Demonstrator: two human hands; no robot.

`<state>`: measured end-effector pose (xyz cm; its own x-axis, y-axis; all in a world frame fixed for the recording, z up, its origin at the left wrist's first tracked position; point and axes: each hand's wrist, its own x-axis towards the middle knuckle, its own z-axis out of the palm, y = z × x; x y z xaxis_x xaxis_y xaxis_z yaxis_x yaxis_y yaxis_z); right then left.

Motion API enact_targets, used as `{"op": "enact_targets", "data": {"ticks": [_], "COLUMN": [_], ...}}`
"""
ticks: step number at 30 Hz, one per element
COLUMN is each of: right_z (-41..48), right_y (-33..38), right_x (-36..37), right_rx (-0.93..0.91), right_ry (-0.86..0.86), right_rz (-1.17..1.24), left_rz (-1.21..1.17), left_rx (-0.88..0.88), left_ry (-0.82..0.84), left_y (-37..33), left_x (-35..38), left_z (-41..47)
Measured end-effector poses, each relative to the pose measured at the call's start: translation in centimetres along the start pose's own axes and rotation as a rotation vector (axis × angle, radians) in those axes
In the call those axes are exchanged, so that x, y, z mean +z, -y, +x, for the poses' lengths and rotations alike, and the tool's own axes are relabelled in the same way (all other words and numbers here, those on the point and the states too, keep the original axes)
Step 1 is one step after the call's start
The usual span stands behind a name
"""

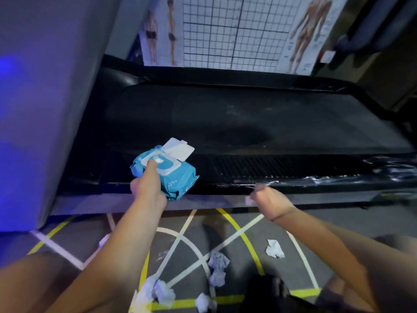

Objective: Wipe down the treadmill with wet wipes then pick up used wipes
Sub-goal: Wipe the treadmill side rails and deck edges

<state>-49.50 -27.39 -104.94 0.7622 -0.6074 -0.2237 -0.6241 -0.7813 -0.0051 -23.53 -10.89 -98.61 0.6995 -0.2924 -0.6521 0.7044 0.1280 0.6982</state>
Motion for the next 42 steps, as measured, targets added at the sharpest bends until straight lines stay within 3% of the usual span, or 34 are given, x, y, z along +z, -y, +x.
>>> {"op": "enact_targets", "data": {"ticks": [3,5,9,12,17,22,27,31,35,37,42], "right_z": [-2.2,-2.4,-0.4,2.6,4.7,3.2,-0.4,-1.7,0.1,1.2,1.7], "right_y": [-1.7,-1.7,1.8,4.5,6.0,2.3,-5.4,-9.0,-5.2,-2.1,0.9], "right_x": [-0.5,-0.8,0.1,0.6,3.0,4.3,4.8,4.7,3.4,3.2,4.7], "right_rx": [0.309,0.384,0.323,0.207,0.057,0.114,0.406,0.521,0.378,0.277,0.102], "right_ry": [-0.07,-0.197,-0.362,-0.467,-0.368,-0.408,-0.541,-0.576,-0.608,-0.576,-0.443], "right_rz": [0.016,0.152,0.459,0.438,0.235,0.194,0.306,0.34,0.349,0.484,0.257], "left_rz": [0.01,0.04,0.098,0.126,0.157,0.131,0.104,0.132,0.12,0.098,0.096], "left_rx": [-0.025,-0.016,0.014,0.042,0.054,0.053,0.044,0.043,0.022,0.019,0.0], "left_ry": [0.027,0.015,-0.003,-0.01,-0.032,-0.035,-0.005,0.022,0.021,0.008,-0.021], "left_y": [0.5,0.8,1.0,1.3,1.5,1.7,2.8,4.1,4.9,5.1,5.7], "left_x": [0.2,-0.2,-1.3,-2.2,-3.6,-3.8,-2.7,-1.2,-0.2,0.1,0.4], "left_z": [-0.5,-0.7,-1.3,-2.0,-2.4,-1.8,-0.7,-0.7,-0.7,-0.7,-0.4]}}
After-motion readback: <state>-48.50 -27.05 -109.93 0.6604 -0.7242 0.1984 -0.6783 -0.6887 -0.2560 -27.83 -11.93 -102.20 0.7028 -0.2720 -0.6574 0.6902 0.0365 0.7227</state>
